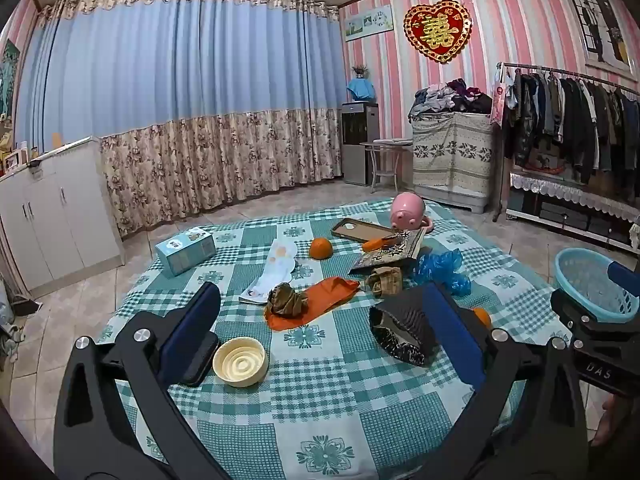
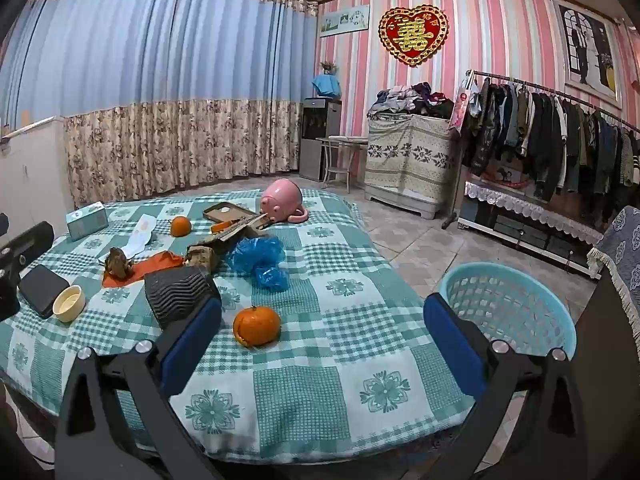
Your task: Collect trash
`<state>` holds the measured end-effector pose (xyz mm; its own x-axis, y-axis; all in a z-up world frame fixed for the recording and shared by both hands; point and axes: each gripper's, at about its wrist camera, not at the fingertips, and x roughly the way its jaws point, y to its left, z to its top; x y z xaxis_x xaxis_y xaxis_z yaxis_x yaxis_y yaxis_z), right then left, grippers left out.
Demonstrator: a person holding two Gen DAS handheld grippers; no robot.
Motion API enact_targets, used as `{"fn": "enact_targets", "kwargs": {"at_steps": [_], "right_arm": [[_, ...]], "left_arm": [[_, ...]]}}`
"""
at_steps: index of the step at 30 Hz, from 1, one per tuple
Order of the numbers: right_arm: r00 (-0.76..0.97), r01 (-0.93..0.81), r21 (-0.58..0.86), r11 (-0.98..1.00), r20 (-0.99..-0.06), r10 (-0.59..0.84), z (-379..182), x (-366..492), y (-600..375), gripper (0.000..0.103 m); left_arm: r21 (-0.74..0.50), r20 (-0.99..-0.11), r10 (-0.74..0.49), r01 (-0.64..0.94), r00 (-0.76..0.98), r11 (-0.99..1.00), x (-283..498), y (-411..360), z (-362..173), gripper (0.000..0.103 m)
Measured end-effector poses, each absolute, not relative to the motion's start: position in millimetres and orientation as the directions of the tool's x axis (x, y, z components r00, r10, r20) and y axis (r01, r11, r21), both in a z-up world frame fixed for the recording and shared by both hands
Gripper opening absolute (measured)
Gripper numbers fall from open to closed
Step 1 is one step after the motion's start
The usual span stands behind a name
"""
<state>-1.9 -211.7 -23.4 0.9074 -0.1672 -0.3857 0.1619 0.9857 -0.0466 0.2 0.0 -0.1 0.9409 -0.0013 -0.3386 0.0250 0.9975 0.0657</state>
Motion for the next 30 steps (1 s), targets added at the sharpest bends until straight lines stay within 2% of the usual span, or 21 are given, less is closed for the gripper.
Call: {"fn": "enact_targets", "kwargs": {"at_steps": [30], "right_arm": [[0.918,0.148,-0.023,0.989,-0.368,-0.146,-23,-5,-210,0.099]], "left_arm": [[0.061,-0.336,0.002,0.02,0.942,0.998,0,3,2,0.098]]}}
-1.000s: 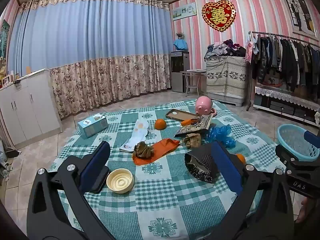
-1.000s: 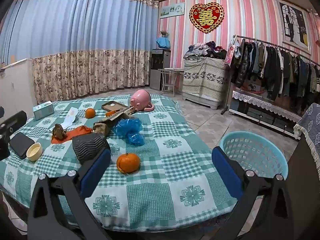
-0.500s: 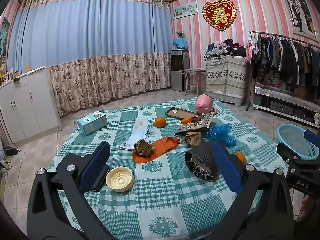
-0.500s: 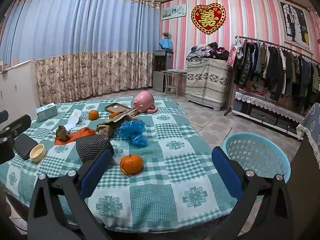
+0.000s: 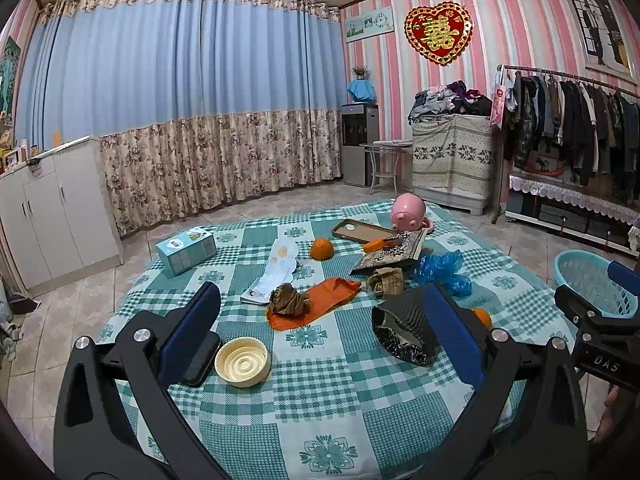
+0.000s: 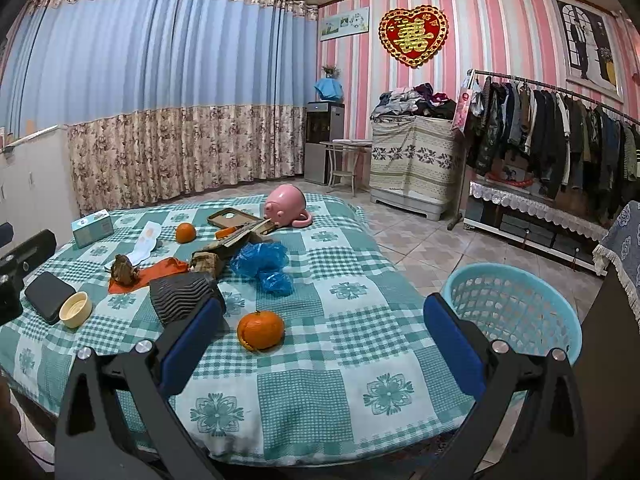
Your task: Collect trash
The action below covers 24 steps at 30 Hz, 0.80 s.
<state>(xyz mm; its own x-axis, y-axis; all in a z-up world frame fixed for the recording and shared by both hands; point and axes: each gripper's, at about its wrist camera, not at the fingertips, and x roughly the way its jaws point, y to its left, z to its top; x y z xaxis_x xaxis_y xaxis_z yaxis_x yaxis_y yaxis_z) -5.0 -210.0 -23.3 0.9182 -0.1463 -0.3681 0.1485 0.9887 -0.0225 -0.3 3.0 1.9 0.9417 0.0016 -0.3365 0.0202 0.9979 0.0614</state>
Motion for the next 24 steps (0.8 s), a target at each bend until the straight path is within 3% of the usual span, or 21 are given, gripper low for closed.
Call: {"fn": "enact_targets", "kwargs": {"at_steps": [24], "right_arm": [[0.919,0.148,-0.019,0.989,-0.367,-0.145,-23.0,-5.3,-212.4,0.099]], "left_arm": [[0.059,-0.335,-0.001,0.022,0.942,0.998,-0.8,2.1,9.2,0.098]]}}
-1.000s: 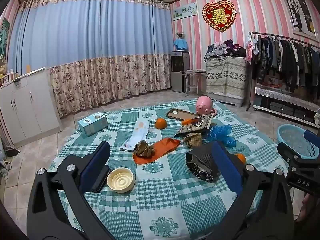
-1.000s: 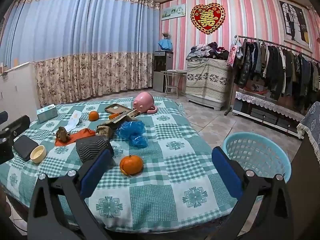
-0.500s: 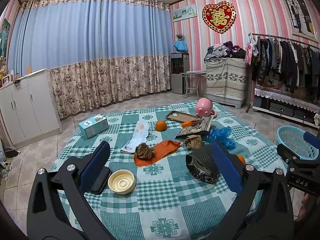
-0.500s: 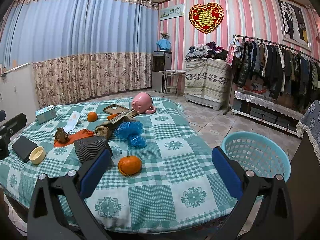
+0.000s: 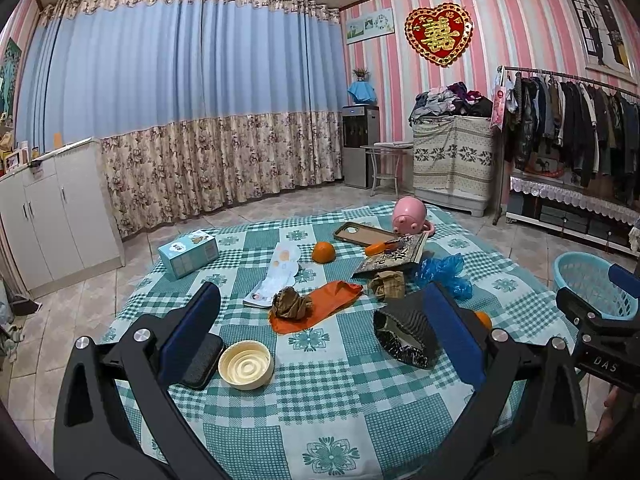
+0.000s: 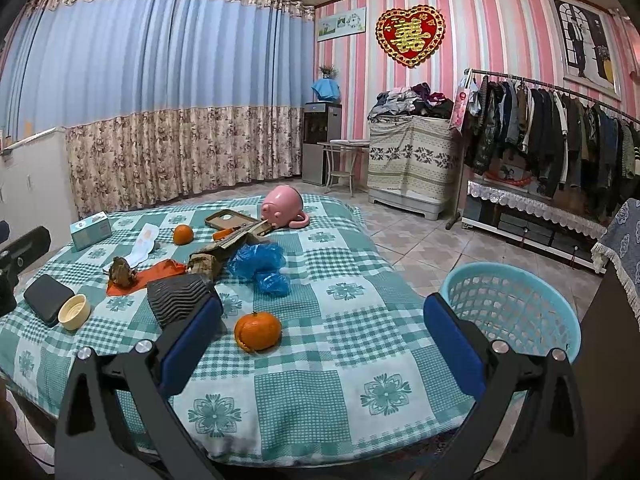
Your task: Collect trash
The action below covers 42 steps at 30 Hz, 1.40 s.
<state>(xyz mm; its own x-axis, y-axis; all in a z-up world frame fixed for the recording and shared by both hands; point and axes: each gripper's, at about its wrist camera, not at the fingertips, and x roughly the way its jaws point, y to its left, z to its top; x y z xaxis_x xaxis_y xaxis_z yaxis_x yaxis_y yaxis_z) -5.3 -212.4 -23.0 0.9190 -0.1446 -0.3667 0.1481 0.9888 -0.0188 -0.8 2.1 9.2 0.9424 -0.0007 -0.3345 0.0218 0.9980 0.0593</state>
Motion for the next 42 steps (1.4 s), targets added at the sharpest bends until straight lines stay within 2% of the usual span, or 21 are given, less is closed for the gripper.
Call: {"fn": "enact_targets", "kwargs": {"at_steps": [42], "right_arm": [[0.919,0.152,-0.016,0.988,-0.366,-0.147,-22.7,-5.8,-216.0,0.099]], "left_arm": [[0.06,-0.332,0.0,0.022,0.943,0.998,-3.8,6.4,14.2,0.098]]}}
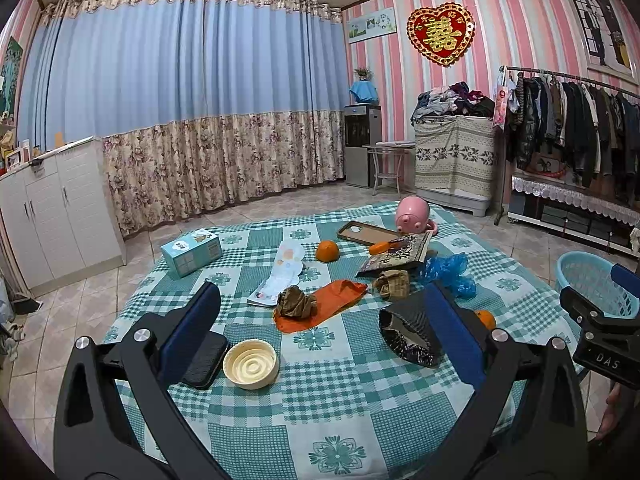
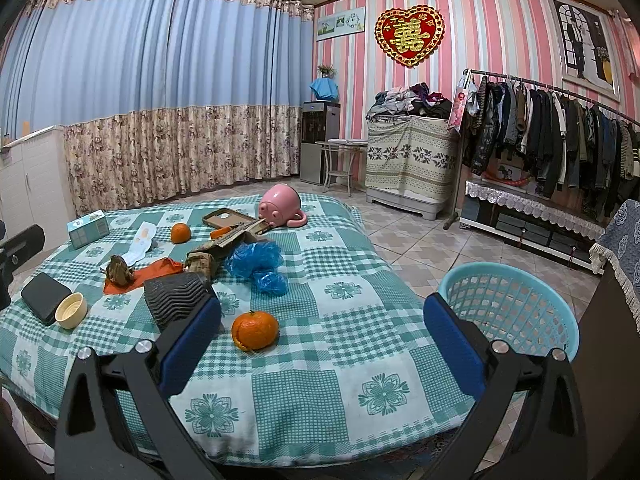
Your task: Collect trash
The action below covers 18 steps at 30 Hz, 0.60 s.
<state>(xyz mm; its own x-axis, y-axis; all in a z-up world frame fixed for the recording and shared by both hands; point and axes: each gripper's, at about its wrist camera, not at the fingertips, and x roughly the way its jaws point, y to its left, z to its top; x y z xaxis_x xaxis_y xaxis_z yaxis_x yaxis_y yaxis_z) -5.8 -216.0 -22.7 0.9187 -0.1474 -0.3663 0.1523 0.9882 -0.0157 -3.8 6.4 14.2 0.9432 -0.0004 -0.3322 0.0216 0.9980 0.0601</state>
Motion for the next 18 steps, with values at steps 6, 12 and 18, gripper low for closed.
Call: {"fn": "enact_targets", "kwargs": {"at_steps": [6,12,18], "right_arm": [[0.919,0.152,-0.016,0.988,-0.366,-0.147,-22.8,-5.8,-215.9,0.099],[0.919,0.152,-0.016,0.988,-0.366,-0.147,-22.5,-5.7,-216.8,0.099],[0.919,0.152,-0.016,0.988,-0.367,-0.147,-22.8,-5.8,-215.8,0.099]], "left_arm": [[0.059,-0.331,0.0,0.021,0.944,0.998,-4.1,8.6,15.6,0.098],[0.059,-0.331,0.0,0.021,0.944,0.998,-4.2,9.8,16.2,0.098],[0.06,-0.332,0.001,0.02,0.943,0.998,-4.2,9.6,15.8,0.098]]}}
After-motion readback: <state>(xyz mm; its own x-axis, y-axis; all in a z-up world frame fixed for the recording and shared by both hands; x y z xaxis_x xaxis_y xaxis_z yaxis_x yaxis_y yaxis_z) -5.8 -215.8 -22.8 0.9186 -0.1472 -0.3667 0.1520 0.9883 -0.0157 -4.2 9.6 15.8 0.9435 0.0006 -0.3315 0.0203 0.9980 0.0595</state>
